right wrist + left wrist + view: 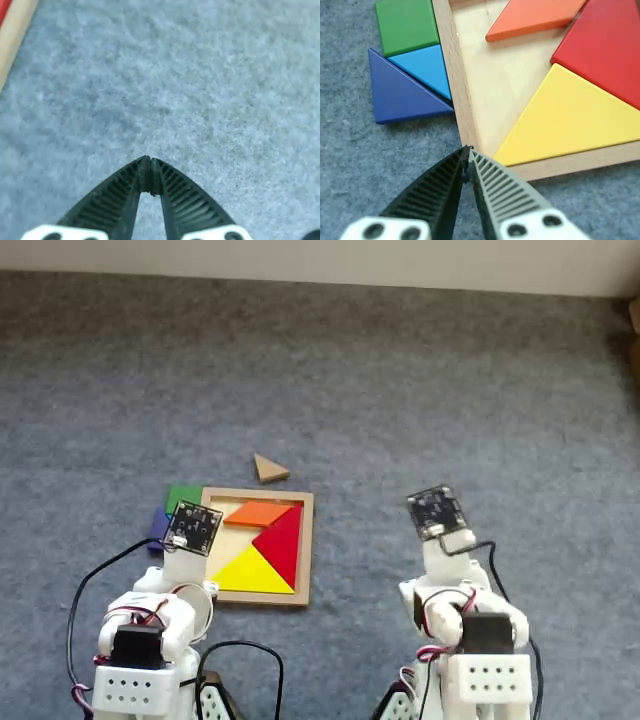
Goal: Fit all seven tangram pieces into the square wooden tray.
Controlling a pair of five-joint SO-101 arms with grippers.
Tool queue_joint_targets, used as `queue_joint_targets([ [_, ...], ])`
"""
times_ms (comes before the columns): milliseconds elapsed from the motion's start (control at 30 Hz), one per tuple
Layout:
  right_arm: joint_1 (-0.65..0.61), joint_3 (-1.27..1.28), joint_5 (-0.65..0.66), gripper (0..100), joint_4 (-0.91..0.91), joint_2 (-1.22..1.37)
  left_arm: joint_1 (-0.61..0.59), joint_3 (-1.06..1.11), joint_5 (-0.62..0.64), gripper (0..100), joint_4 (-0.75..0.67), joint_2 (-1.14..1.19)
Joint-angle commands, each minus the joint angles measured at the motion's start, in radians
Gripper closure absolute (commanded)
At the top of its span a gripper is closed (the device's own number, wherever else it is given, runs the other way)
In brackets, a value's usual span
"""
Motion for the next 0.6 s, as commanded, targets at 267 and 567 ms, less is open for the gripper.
queue_joint_targets([
  [267, 0.016, 0.249, -0.176, 99.4, -0.096, -0.331, -0.113, -0.232, -0.104, 100, 0.003, -0.039],
  [567, 0.016, 0.386, -0.176, 99.4, -0.097, -0.386, -0.236, -0.447, -0.370, 100, 0.014, -0.019],
])
